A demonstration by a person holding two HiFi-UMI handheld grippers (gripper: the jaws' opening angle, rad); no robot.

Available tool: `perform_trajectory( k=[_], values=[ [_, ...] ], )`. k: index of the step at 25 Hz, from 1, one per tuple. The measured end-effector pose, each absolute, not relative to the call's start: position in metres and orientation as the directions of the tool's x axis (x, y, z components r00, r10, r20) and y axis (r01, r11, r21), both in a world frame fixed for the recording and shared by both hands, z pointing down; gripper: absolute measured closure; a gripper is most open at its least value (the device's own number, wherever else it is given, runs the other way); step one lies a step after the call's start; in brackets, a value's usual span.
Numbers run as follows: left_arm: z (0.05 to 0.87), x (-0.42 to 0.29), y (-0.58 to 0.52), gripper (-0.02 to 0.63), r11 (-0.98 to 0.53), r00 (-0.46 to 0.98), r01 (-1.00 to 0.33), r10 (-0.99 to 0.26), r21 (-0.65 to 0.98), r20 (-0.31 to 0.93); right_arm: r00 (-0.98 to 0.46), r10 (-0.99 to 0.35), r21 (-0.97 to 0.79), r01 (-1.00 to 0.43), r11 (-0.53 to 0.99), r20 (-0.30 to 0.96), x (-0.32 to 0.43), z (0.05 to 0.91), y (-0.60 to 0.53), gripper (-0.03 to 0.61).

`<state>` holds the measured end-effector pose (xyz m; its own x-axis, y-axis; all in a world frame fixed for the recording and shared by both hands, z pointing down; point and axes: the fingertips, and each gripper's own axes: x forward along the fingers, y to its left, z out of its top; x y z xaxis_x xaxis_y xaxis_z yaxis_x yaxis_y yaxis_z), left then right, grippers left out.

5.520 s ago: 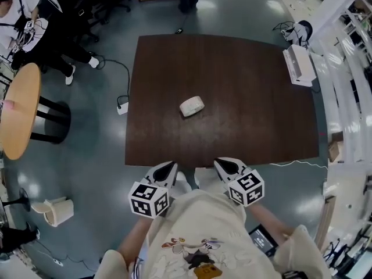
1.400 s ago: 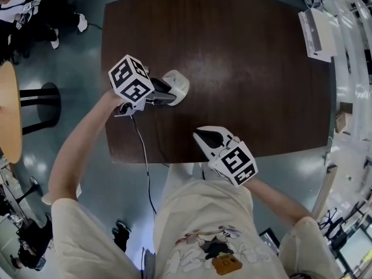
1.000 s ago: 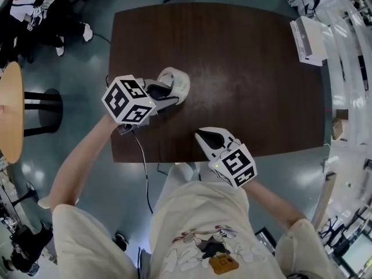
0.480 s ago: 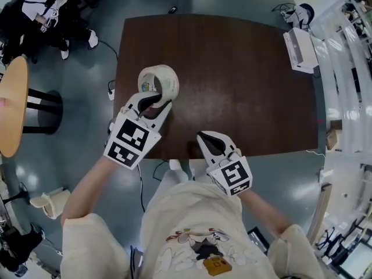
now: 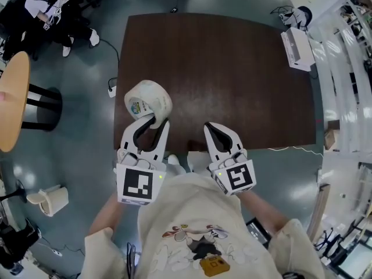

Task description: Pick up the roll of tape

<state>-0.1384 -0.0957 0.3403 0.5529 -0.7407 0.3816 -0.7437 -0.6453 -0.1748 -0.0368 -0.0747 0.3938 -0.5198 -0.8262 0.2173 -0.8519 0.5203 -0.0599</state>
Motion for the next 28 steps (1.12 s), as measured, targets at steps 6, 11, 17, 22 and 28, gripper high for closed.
perform_trajectory(
  k=[6, 11, 17, 22, 28],
  values=[
    [0.329, -0.144, -0.062, 0.529, -0.552, 0.5, -0.823, -0.815, -0.131, 0.291, -0.499, -0.853, -0.061, -0.866, 0.496, 0.155, -0.041, 0.368, -0.068, 0.572],
    [0.327, -0.15, -0.055, 0.529, -0.474, 0.442, -0.878, -0.855, -0.064, 0.27, -0.491, -0.863, -0.077, -0.871, 0.485, 0.119, -0.043, 0.348, -0.067, 0.572],
    [0.328, -0.158, -0.049, 0.529, -0.436, 0.417, -0.899, -0.875, -0.029, 0.245, -0.492, -0.865, -0.09, -0.87, 0.485, 0.099, -0.052, 0.339, -0.059, 0.574],
    [0.338, -0.144, -0.047, 0.529, -0.447, 0.435, -0.895, -0.862, 0.018, 0.261, -0.5, -0.858, -0.098, -0.866, 0.491, 0.12, -0.051, 0.345, -0.06, 0.574],
    [0.344, -0.14, -0.039, 0.529, -0.471, 0.46, -0.882, -0.846, 0.025, 0.27, -0.506, -0.853, -0.092, -0.862, 0.498, 0.129, -0.058, 0.347, -0.054, 0.574]
  ],
)
